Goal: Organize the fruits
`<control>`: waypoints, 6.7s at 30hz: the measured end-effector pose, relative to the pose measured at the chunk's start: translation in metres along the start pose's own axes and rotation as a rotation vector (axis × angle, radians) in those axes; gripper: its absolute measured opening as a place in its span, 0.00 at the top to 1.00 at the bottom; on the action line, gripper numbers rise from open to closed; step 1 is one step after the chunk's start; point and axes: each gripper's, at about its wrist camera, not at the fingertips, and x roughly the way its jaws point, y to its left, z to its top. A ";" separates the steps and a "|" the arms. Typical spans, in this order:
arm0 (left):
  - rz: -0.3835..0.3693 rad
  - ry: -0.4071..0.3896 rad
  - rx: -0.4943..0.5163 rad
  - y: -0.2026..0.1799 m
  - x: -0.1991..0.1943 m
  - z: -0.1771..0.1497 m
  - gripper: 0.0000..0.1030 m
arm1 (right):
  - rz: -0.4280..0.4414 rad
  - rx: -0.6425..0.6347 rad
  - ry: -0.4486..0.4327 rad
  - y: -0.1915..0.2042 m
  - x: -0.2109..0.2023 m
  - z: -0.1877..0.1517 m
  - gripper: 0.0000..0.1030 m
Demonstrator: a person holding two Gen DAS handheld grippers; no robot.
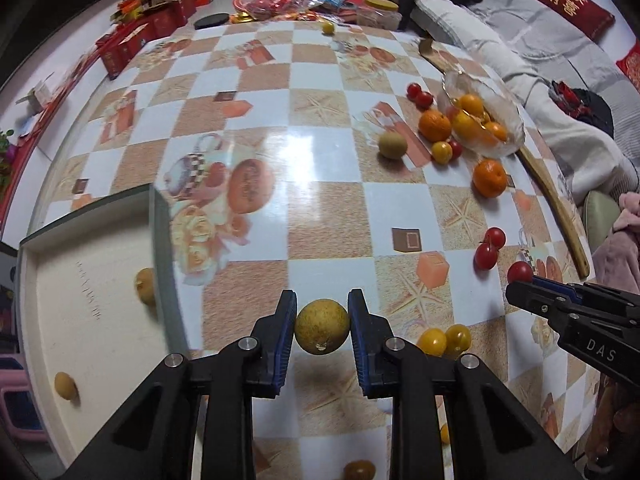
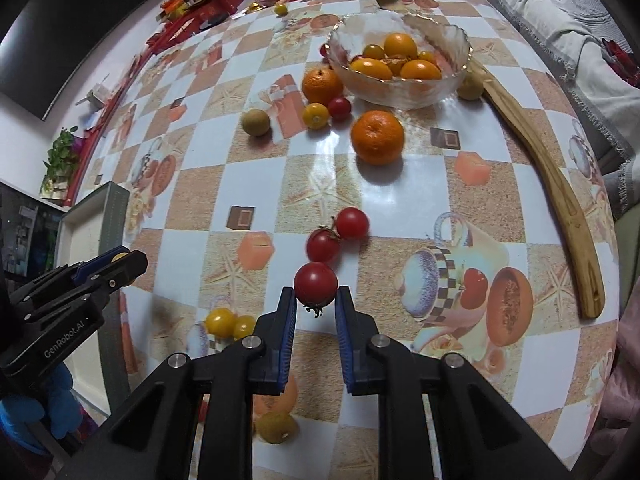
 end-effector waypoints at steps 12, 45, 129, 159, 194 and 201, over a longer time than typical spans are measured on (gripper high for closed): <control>0.092 -0.021 -0.117 0.068 -0.036 -0.037 0.73 | 0.065 -0.118 -0.002 0.067 -0.007 0.004 0.79; 0.273 0.026 -0.360 0.198 -0.036 -0.139 0.73 | 0.079 -0.562 0.225 0.296 0.102 -0.008 0.78; -0.005 0.039 0.248 -0.071 0.035 -0.016 0.28 | -0.042 -0.152 0.011 -0.018 0.032 0.034 0.36; -0.113 0.055 0.309 -0.097 0.042 -0.019 0.51 | 0.147 -0.203 0.042 -0.019 0.037 0.035 0.72; -0.012 0.004 0.234 -0.060 0.032 -0.007 0.29 | 0.114 -0.103 0.057 -0.031 0.020 0.000 0.34; 0.073 -0.052 0.190 -0.039 0.037 0.018 0.29 | 0.054 -0.159 0.047 -0.015 0.027 0.002 0.38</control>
